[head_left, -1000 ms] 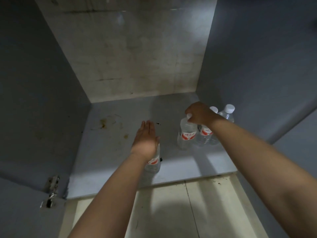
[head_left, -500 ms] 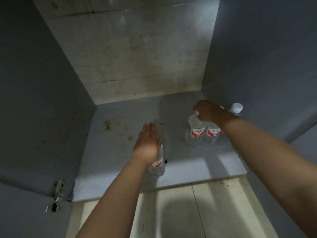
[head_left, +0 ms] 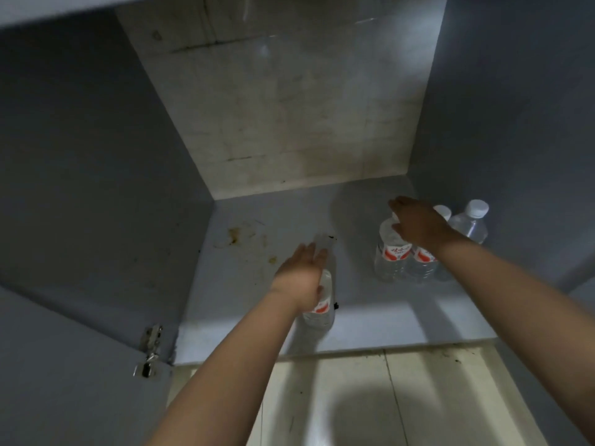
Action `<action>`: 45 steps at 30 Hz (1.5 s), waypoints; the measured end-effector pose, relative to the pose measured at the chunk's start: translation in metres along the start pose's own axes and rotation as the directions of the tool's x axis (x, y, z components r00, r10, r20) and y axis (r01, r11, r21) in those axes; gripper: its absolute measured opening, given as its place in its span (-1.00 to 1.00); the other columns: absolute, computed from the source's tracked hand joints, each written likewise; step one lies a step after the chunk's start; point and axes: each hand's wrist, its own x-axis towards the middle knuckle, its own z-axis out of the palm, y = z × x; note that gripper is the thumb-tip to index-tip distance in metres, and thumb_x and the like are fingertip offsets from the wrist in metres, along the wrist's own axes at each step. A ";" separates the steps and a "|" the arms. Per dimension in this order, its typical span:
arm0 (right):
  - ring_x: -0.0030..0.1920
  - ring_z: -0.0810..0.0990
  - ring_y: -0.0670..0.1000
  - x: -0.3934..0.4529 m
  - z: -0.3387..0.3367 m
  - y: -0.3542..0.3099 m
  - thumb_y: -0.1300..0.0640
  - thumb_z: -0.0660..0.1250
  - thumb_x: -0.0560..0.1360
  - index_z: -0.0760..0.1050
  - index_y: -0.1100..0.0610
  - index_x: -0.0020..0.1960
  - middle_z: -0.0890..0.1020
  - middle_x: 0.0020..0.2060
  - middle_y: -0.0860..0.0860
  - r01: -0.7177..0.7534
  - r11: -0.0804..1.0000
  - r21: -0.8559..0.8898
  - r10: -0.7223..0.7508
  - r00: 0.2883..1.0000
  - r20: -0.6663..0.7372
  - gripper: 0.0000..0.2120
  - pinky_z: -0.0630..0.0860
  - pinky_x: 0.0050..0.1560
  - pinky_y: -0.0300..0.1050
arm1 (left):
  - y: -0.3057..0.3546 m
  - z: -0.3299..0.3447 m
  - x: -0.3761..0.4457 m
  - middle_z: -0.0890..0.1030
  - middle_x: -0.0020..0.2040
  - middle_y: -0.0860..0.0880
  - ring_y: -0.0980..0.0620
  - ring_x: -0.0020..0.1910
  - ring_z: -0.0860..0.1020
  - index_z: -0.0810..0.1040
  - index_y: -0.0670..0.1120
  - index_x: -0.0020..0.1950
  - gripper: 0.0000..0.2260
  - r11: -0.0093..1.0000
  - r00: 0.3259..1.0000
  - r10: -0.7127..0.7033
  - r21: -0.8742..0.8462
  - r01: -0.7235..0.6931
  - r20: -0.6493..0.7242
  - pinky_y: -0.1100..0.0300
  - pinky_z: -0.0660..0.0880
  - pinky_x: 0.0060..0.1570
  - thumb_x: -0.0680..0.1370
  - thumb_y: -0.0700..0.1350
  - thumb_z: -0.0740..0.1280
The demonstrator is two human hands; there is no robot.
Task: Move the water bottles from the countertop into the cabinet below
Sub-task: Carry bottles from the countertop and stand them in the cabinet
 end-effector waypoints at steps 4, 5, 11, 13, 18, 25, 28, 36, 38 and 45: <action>0.30 0.42 0.18 -0.002 0.000 0.002 0.20 0.18 0.56 0.25 0.23 0.40 0.41 0.30 0.23 -0.018 1.000 -0.004 0.019 1.000 0.016 -0.58 0.36 0.27 -0.07 | 0.004 -0.004 -0.004 0.14 0.50 -0.21 -0.15 0.47 0.18 0.03 -0.21 0.49 -0.51 1.000 1.000 -0.029 0.002 0.029 -0.004 0.05 0.22 0.40 0.60 -0.20 0.12; 0.29 0.43 0.18 -0.003 -0.002 0.003 0.20 0.17 0.57 0.26 0.23 0.39 0.42 0.29 0.23 -0.011 1.000 -0.011 0.012 1.000 0.028 -0.59 0.38 0.25 -0.07 | 0.008 -0.005 -0.003 0.16 0.49 -0.23 -0.16 0.45 0.20 0.03 -0.23 0.48 -0.53 0.999 0.999 -0.032 0.026 0.033 -0.006 0.05 0.23 0.39 0.61 -0.21 0.11; 0.22 0.50 0.18 -0.005 0.000 0.009 0.25 0.17 0.55 0.32 0.27 0.32 0.46 0.23 0.22 0.025 1.000 -0.002 -0.025 0.998 0.053 -0.65 0.43 0.23 -0.08 | 0.030 -0.017 0.026 0.02 0.53 -0.25 -0.19 0.51 0.04 -0.07 -0.28 0.49 -0.54 0.997 0.997 -0.064 0.042 0.066 -0.042 0.06 0.08 0.47 0.63 -0.30 0.02; 0.22 0.50 0.18 -0.002 0.003 0.009 0.25 0.17 0.55 0.32 0.27 0.32 0.46 0.23 0.22 0.033 0.999 0.006 -0.033 0.998 0.047 -0.66 0.43 0.22 -0.06 | 0.034 -0.023 0.040 0.01 0.53 -0.23 -0.18 0.51 0.04 -0.07 -0.26 0.49 -0.55 0.997 0.995 -0.073 0.006 0.073 -0.070 0.07 0.08 0.47 0.63 -0.29 0.00; 0.24 0.48 0.16 0.004 0.012 0.013 0.21 0.14 0.57 0.25 0.21 0.39 0.43 0.28 0.18 0.057 0.998 0.025 -0.057 0.998 -0.020 -0.61 0.38 0.24 -0.08 | 0.056 -0.019 0.076 0.03 0.52 -0.28 -0.20 0.50 0.06 -0.09 -0.31 0.48 -0.51 1.000 0.988 -0.026 0.007 0.028 -0.151 0.07 0.08 0.47 0.61 -0.29 0.04; 0.37 0.35 0.14 0.006 0.022 0.020 0.27 0.11 0.58 0.06 0.21 0.49 0.28 0.43 0.14 0.094 0.985 0.142 -0.088 0.995 -0.051 -0.50 0.24 0.39 -0.08 | 0.085 -0.013 0.116 0.26 0.41 -0.25 -0.11 0.36 0.32 0.08 -0.29 0.45 -0.58 0.997 0.974 -0.015 -0.077 -0.002 -0.224 0.09 0.26 0.33 0.60 -0.29 0.05; 0.41 0.29 0.13 0.004 0.024 0.023 0.26 0.10 0.59 0.03 0.20 0.50 0.23 0.46 0.13 0.129 0.977 0.168 -0.121 0.991 -0.054 -0.49 0.20 0.41 -0.10 | 0.082 -0.007 0.122 0.31 0.38 -0.23 -0.05 0.32 0.39 0.15 -0.28 0.43 -0.60 0.992 0.965 -0.064 -0.122 0.033 -0.254 0.19 0.33 0.26 0.59 -0.26 0.07; 0.45 0.24 0.14 0.002 0.024 0.025 0.24 0.11 0.60 0.02 0.20 0.50 0.17 0.49 0.14 0.117 0.967 0.226 -0.103 0.992 -0.073 -0.49 0.15 0.44 -0.11 | 0.079 -0.003 0.129 0.31 0.39 -0.18 -0.08 0.34 0.36 0.20 -0.24 0.40 -0.64 0.984 0.960 -0.092 -0.172 0.047 -0.265 0.19 0.28 0.29 0.61 -0.20 0.08; 0.47 0.19 0.14 0.000 0.025 0.024 0.24 0.10 0.60 0.00 0.20 0.50 0.11 0.51 0.15 0.112 0.967 0.228 -0.100 0.993 -0.066 -0.48 0.12 0.47 -0.09 | 0.078 -0.002 0.126 0.19 0.48 -0.19 -0.08 0.45 0.24 0.10 -0.22 0.46 -0.58 0.983 0.968 -0.078 -0.181 0.034 -0.240 0.20 0.16 0.38 0.63 -0.16 0.07; 0.53 0.01 0.14 -0.039 0.003 -0.003 0.11 0.10 0.60 0.05 0.18 0.50 0.05 0.53 0.17 -0.009 0.989 0.149 0.018 0.998 -0.059 -0.49 0.01 0.51 -0.06 | 0.066 -0.011 0.073 -0.02 0.56 0.00 -0.09 0.54 -0.06 0.06 0.04 0.50 -0.55 0.992 0.976 -0.069 -0.118 0.045 -0.206 -0.07 0.08 0.46 0.62 -0.03 0.06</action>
